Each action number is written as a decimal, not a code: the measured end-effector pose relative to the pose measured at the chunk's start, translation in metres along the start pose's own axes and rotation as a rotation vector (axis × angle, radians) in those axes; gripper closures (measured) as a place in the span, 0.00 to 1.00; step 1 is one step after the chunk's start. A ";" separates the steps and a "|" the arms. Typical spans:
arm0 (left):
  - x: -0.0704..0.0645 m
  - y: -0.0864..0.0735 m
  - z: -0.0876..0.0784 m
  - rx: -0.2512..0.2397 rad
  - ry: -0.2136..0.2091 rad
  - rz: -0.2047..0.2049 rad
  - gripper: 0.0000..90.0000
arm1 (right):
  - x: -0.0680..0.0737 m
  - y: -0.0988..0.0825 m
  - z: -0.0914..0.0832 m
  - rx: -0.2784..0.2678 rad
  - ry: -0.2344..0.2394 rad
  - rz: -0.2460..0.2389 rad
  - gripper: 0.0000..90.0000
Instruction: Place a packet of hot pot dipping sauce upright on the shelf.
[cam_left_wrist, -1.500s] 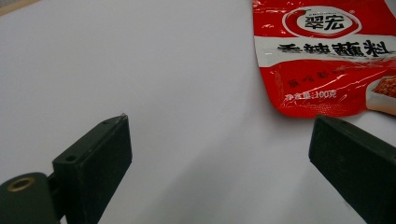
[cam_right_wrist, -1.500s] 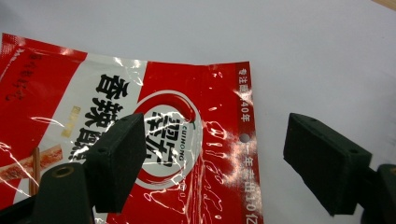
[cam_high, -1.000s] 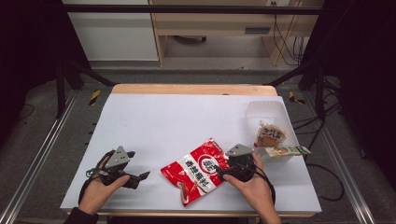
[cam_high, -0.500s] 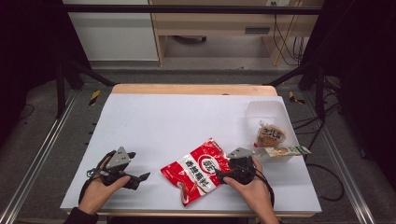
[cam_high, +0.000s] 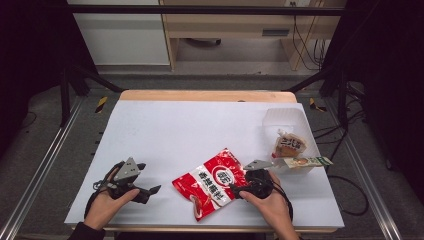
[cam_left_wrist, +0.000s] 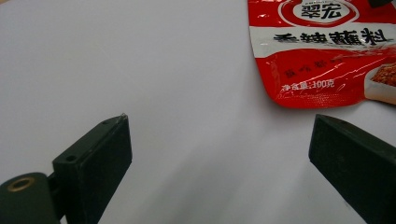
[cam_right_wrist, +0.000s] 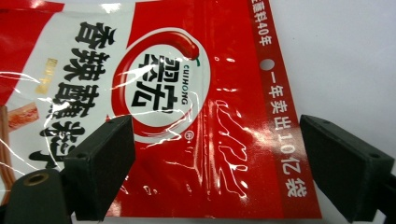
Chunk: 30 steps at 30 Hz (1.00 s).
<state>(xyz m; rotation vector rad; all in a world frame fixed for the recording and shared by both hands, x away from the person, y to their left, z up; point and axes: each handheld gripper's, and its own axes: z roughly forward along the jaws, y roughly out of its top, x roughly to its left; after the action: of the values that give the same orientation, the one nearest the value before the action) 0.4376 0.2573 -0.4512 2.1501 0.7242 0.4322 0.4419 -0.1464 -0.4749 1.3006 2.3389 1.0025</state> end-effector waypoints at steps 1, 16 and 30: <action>0.000 0.000 0.000 0.000 0.000 0.000 0.06 | 0.000 0.000 0.000 -0.010 -0.001 -0.006 0.16; -0.001 0.000 0.001 0.003 -0.005 0.003 0.07 | 0.013 0.001 -0.014 0.004 0.035 -0.047 0.54; -0.003 0.002 0.002 0.006 -0.018 0.009 0.08 | 0.017 0.036 -0.018 0.023 0.016 -0.228 1.00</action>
<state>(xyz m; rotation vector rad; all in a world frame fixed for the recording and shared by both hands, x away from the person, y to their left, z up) 0.4375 0.2533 -0.4509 2.1608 0.7074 0.4158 0.4452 -0.1272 -0.4352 1.0080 2.4492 0.9183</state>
